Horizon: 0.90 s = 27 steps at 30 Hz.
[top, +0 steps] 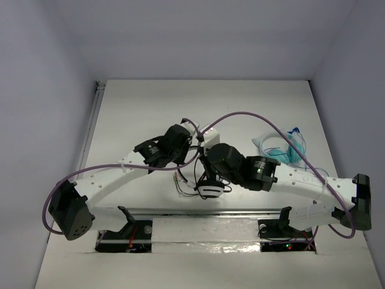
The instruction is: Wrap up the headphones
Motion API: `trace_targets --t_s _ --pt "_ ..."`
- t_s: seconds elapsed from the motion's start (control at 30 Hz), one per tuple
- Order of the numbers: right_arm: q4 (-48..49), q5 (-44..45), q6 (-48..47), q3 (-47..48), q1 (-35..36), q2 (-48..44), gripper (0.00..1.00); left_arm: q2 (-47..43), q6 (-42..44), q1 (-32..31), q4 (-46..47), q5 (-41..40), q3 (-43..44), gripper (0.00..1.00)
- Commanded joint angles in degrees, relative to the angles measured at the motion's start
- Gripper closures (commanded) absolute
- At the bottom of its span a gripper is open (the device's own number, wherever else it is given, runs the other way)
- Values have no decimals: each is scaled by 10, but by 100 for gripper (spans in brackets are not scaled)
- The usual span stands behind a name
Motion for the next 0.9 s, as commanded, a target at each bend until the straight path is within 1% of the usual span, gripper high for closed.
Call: trace_targets --t_s 0.0,0.07,0.13,0.2,0.23,0.27,0.43,0.53,0.67,0.73,0.8,0.87 --pt "25 -20 -18 32 -12 -10 100 -5 -26 -3 47 38 26 100" --pt "26 -23 -12 26 -12 -9 100 -6 -38 -3 48 36 25 100" --pt "30 -16 -8 19 -12 -11 100 -8 -48 -3 61 68 21 100" --pt "31 11 -4 5 -18 -18 100 -11 -51 -3 73 97 10 100" --pt "29 18 -3 0 -28 -20 100 -20 -52 -3 78 125 6 100" --pt "27 27 0 -5 -33 -24 100 -25 -51 -3 81 131 -2 100" --pt "46 55 20 -49 -91 -74 100 -47 -44 -3 45 108 -12 100" --pt "77 37 36 -61 -122 -95 100 -45 -46 -3 47 133 -21 100" --pt "112 -21 39 -68 -122 -83 100 -42 -56 -8 77 179 -28 100" --pt "121 -15 46 -77 -122 -83 100 -48 -54 -8 88 188 -28 100" --pt "120 5 55 -93 -134 -91 100 -54 -51 -8 84 187 -29 100" --pt "132 5 68 -107 -154 -103 100 -66 -51 -8 84 193 -33 100"
